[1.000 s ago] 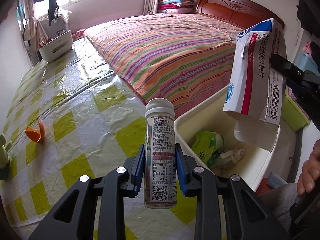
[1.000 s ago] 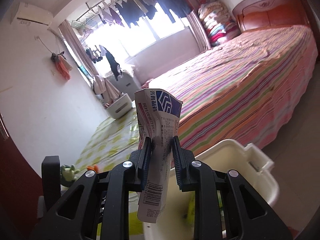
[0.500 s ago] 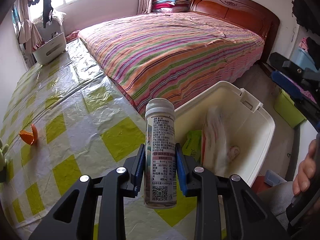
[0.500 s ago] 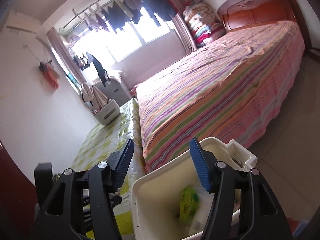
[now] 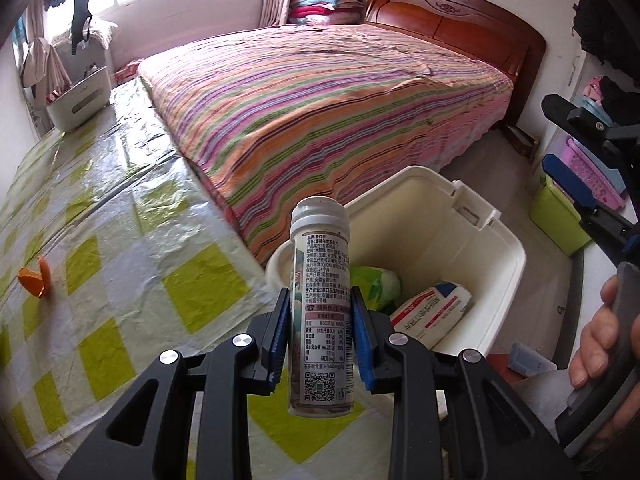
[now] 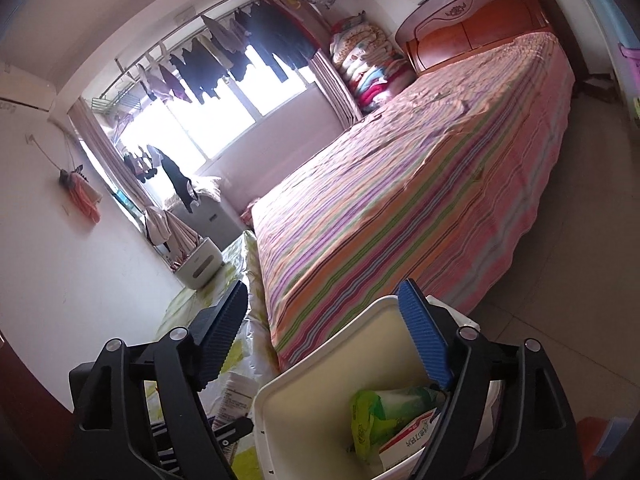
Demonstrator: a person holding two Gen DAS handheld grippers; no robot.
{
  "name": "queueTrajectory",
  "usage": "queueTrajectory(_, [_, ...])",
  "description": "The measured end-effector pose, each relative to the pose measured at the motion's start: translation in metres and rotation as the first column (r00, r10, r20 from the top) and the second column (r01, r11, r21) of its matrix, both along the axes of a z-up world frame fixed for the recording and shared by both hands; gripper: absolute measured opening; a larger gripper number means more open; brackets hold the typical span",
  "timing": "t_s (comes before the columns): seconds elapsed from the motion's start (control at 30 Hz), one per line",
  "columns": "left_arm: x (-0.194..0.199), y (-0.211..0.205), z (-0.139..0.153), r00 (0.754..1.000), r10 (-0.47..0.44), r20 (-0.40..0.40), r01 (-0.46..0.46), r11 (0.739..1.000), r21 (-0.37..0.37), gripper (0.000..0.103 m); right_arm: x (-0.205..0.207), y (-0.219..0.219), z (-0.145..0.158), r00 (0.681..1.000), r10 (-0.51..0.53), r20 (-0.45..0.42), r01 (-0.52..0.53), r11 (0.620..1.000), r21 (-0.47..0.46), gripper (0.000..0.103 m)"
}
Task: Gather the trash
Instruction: 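Release the white pill bottle into the bin with the left tool, then move both tools back toward the plush and orange peel on the table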
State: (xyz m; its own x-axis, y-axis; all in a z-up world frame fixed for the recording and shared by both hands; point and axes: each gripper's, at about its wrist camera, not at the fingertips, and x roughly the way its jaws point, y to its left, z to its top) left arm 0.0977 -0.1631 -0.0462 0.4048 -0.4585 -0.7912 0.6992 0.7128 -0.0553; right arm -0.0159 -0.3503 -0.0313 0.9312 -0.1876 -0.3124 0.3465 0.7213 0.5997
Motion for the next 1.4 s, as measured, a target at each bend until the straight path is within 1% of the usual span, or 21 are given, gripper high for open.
queueTrajectory(0.47, [-0.013, -0.034, -0.009, 0.997, -0.078, -0.022, 0.078, 0.997, 0.015, 0.028, 0.000, 0.000, -0.005, 1.000, 0.000, 0.007, 0.000, 1.000, 0.017, 0.077])
queueTrajectory(0.57, [-0.019, -0.037, -0.008, 0.996, -0.086, 0.004, 0.086, 0.996, 0.016, 0.028, 0.000, -0.002, -0.006, 1.000, 0.002, 0.008, -0.002, 1.000, 0.020, 0.077])
queueTrajectory(0.63, [-0.022, -0.039, -0.008, 0.995, -0.101, 0.003, 0.101, 0.995, 0.022, 0.028, 0.000, -0.002, -0.006, 1.000, 0.002, 0.006, -0.002, 1.000, 0.020, 0.077])
queueTrajectory(0.67, [-0.023, -0.040, -0.008, 0.994, -0.106, 0.000, 0.106, 0.994, 0.024, 0.032, 0.000, -0.002, -0.007, 1.000, 0.002, 0.005, -0.002, 1.000, 0.021, 0.077])
queueTrajectory(0.7, [-0.024, -0.041, -0.008, 0.994, -0.107, 0.000, 0.107, 0.994, 0.025, 0.044, -0.001, -0.003, -0.007, 1.000, 0.001, 0.004, -0.001, 1.000, 0.022, 0.077])
queueTrajectory(0.73, [-0.025, -0.040, -0.006, 0.994, -0.105, 0.004, 0.105, 0.994, 0.021, 0.053, -0.002, -0.004, -0.008, 1.000, 0.001, 0.005, -0.001, 1.000, 0.023, 0.077])
queueTrajectory(0.77, [-0.027, -0.038, -0.003, 0.995, -0.098, 0.018, 0.097, 0.995, 0.011, 0.069, -0.002, -0.005, -0.008, 1.000, 0.000, 0.004, 0.000, 1.000, 0.024, 0.077])
queueTrajectory(0.8, [-0.028, -0.037, -0.001, 0.995, -0.091, 0.031, 0.091, 0.996, 0.001, 0.073, -0.003, -0.005, -0.008, 1.000, -0.001, 0.004, 0.001, 1.000, 0.026, 0.077])
queueTrajectory(0.87, [-0.031, -0.033, 0.008, 0.994, -0.084, 0.071, 0.085, 0.996, -0.021, 0.073, -0.003, -0.004, -0.009, 1.000, 0.001, 0.003, -0.001, 1.000, 0.029, 0.077])
queueTrajectory(0.97, [-0.030, -0.027, 0.016, 0.993, -0.079, 0.083, 0.082, 0.996, -0.033, 0.075, 0.000, -0.001, -0.009, 1.000, 0.008, -0.001, -0.008, 1.000, 0.031, 0.077])
queueTrajectory(1.07, [-0.026, -0.016, 0.024, 0.995, -0.040, 0.093, 0.046, 0.997, -0.059, 0.075, 0.003, 0.002, -0.008, 1.000, 0.019, -0.002, -0.019, 0.999, 0.033, 0.077])
queueTrajectory(1.17, [-0.020, -0.005, 0.028, 0.995, -0.011, 0.095, 0.017, 0.998, -0.067, 0.076, 0.008, 0.008, -0.009, 0.999, 0.040, -0.004, -0.040, 0.999, 0.036, 0.078])
queueTrajectory(1.4, [0.001, 0.031, 0.031, 0.991, 0.078, 0.111, -0.073, 0.996, -0.054, 0.076, 0.026, 0.027, -0.008, 0.995, 0.099, -0.016, -0.098, 0.995, 0.029, 0.079])
